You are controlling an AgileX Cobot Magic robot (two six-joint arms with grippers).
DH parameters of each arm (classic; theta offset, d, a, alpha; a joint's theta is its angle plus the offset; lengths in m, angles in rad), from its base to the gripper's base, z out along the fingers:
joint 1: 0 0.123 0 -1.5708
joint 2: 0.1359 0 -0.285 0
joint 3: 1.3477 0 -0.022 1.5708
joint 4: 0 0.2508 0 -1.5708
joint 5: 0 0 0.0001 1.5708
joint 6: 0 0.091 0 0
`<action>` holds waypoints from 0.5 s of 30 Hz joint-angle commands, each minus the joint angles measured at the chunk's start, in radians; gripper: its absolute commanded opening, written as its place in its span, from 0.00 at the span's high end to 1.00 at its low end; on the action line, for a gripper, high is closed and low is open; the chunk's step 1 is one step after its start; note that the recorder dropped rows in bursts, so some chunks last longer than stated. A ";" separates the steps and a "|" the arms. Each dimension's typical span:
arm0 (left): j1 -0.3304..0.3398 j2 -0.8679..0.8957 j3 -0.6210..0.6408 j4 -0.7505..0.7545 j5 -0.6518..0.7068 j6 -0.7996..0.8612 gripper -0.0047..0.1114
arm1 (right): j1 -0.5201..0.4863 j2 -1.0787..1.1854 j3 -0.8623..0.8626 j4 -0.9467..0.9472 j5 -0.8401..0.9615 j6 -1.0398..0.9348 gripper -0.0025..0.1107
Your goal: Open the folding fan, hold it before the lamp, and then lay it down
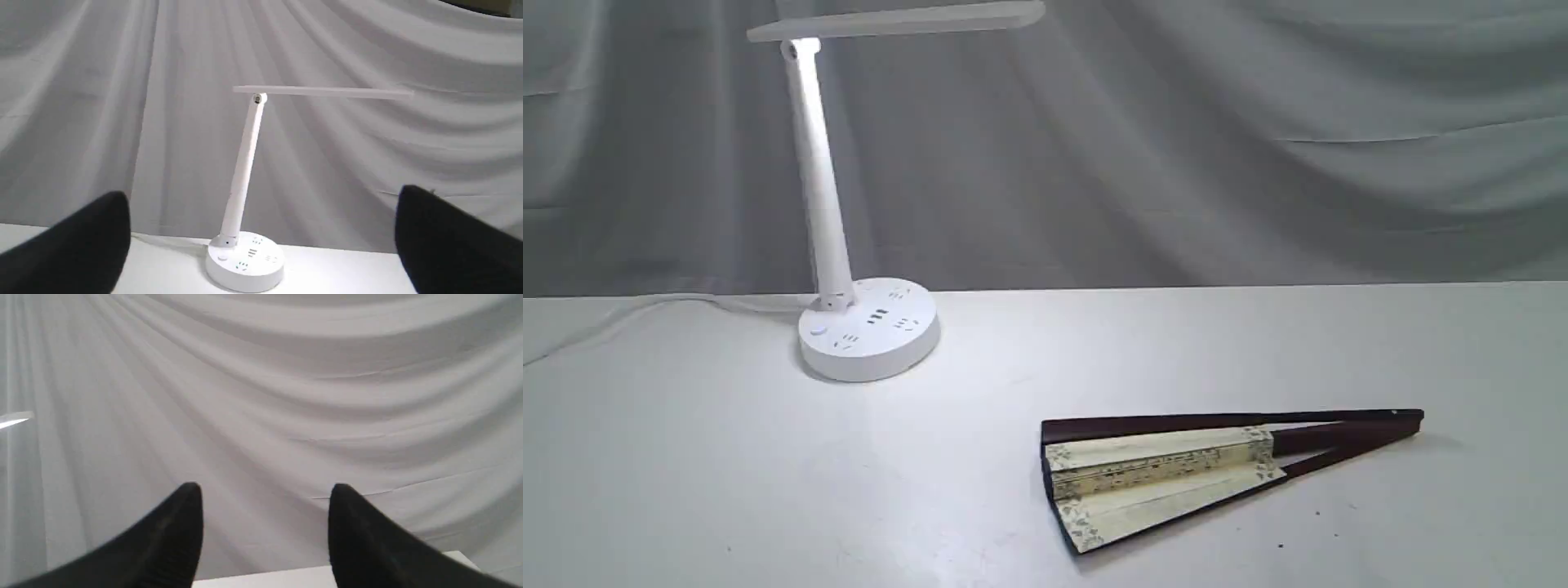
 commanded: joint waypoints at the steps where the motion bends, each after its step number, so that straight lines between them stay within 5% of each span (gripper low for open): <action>1: -0.004 -0.002 -0.041 0.007 0.021 -0.008 0.21 | -0.002 -0.004 -0.020 0.003 0.028 0.001 0.56; 10: -0.004 -0.002 -0.070 0.019 0.028 -0.013 0.22 | -0.002 -0.004 -0.019 0.075 0.083 0.001 0.56; 15: -0.004 -0.002 -0.110 0.068 0.030 -0.015 0.39 | -0.002 -0.004 -0.037 0.080 0.086 0.001 0.56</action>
